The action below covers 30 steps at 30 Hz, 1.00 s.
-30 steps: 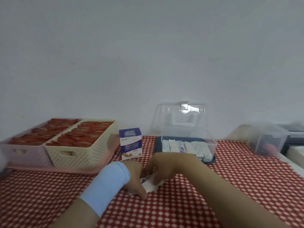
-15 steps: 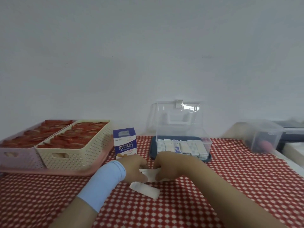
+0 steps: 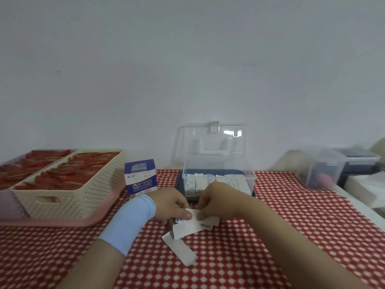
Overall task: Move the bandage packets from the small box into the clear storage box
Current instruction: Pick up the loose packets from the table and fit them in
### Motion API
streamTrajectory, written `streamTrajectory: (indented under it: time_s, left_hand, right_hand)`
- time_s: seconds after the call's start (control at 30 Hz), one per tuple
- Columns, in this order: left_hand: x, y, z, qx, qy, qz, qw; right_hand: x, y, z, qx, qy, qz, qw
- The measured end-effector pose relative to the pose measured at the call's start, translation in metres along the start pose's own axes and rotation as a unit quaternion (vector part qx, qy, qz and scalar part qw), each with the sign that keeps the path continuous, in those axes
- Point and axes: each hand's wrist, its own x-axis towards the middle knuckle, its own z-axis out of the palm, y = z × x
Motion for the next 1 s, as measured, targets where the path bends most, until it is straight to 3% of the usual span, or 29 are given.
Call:
streamTrajectory:
  time_s: [0.47,0.77,0.9,1.0]
  left_hand:
    - [-0.014,-0.013,-0.009,-0.011,0.057,0.035,0.998]
    - [-0.020,-0.022,-0.015,-0.016,0.006,0.000,1.000]
    - [-0.025,-0.015,-0.020,-0.009,-0.027,-0.009,1.000]
    - [-0.032,-0.003,-0.031,-0.058,0.084,0.036,0.994]
  right_hand:
    - [-0.002,-0.011,0.004,0.063,0.062,-0.015,0.996]
    - [-0.003,-0.015,0.002,0.084,0.113,0.015,0.990]
    - [-0.004,-0.024,-0.007,0.193,0.190,0.029,0.962]
    - [-0.012,-0.028,-0.018,0.368,0.195,0.034,0.909]
